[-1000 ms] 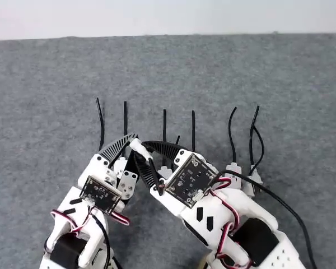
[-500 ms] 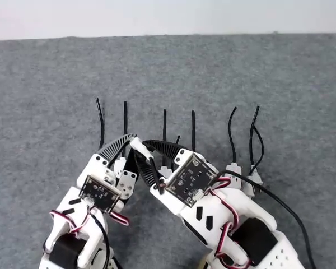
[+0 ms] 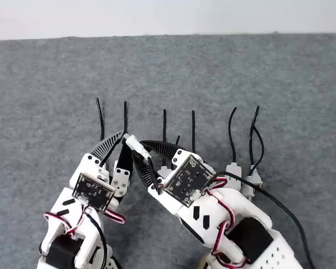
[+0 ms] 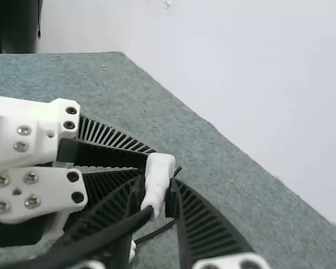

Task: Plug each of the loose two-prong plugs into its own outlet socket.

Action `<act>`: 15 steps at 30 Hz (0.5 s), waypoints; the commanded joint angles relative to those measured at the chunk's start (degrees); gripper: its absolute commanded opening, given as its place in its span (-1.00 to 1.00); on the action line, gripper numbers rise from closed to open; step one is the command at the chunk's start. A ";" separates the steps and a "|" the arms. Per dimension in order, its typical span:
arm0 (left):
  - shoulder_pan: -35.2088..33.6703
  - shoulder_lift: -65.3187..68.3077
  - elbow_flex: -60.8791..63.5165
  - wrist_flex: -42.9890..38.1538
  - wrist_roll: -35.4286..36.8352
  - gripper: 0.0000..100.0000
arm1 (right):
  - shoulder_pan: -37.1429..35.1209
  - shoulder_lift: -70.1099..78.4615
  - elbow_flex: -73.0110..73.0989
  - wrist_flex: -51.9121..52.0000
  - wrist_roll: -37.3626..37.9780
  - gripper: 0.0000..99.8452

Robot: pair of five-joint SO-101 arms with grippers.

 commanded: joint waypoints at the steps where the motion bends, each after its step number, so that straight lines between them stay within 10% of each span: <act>1: -0.09 -0.97 -4.62 -0.35 -0.26 -0.98 | 0.66 0.57 0.62 -0.22 0.79 -0.98; 15: -2.02 -0.97 2.68 -8.62 -0.35 -0.98 | 0.92 0.48 0.35 0.13 0.79 -0.98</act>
